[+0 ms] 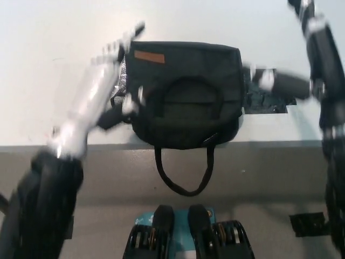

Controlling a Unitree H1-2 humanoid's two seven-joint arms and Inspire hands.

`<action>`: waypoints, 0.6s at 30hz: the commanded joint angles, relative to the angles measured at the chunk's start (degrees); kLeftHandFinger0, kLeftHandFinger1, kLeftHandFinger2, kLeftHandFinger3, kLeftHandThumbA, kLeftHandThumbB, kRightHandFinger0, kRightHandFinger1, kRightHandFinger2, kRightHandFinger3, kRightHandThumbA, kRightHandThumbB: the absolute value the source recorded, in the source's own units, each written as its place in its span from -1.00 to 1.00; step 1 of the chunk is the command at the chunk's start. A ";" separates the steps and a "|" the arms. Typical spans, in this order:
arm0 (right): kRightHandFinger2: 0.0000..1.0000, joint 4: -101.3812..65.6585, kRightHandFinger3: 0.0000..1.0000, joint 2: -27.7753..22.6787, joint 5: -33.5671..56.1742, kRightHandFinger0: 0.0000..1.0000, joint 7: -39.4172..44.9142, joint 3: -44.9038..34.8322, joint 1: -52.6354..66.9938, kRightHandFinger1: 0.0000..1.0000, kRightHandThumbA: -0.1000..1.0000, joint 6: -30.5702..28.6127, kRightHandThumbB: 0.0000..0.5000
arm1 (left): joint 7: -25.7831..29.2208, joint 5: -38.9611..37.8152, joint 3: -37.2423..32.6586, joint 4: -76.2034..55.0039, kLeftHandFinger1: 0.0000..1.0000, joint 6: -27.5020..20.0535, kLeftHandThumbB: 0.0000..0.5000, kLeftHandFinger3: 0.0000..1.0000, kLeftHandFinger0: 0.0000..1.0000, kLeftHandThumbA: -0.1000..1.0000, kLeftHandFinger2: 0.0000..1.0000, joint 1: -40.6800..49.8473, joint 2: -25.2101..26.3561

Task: A soft travel bag is kept infront of the robot in the middle of the desk and the robot uses both its hands to press it to reduce its size

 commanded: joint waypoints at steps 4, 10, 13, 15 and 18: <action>1.00 -12.63 1.00 1.20 2.14 1.00 1.00 5.07 21.59 1.00 1.00 -12.83 -0.45 | 1.93 -14.64 1.40 -13.09 1.00 -9.03 -0.99 1.00 1.00 1.00 1.00 24.77 -2.82; 1.00 -1.94 1.00 2.26 4.55 1.00 0.41 4.88 24.63 1.00 1.00 -19.21 -0.34 | 1.18 -16.03 2.16 -4.49 1.00 -14.57 -0.95 1.00 1.00 1.00 1.00 26.38 -3.40; 1.00 8.82 1.00 3.30 6.77 1.00 0.00 3.25 23.01 1.00 1.00 -22.15 -0.39 | -0.01 -16.46 2.36 3.66 1.00 -13.70 -0.88 1.00 1.00 1.00 1.00 22.42 -3.67; 1.00 15.34 1.00 3.92 7.07 1.00 -0.98 1.55 21.47 1.00 1.00 -22.02 -0.59 | -1.03 -18.13 2.86 10.58 1.00 -12.35 -0.97 1.00 1.00 1.00 1.00 18.93 -4.12; 1.00 21.45 1.00 5.33 11.03 1.00 -0.59 -1.10 20.07 1.00 1.00 -19.99 -0.66 | -0.44 -19.20 4.15 19.10 1.00 -13.07 -0.72 1.00 1.00 1.00 1.00 15.93 -4.85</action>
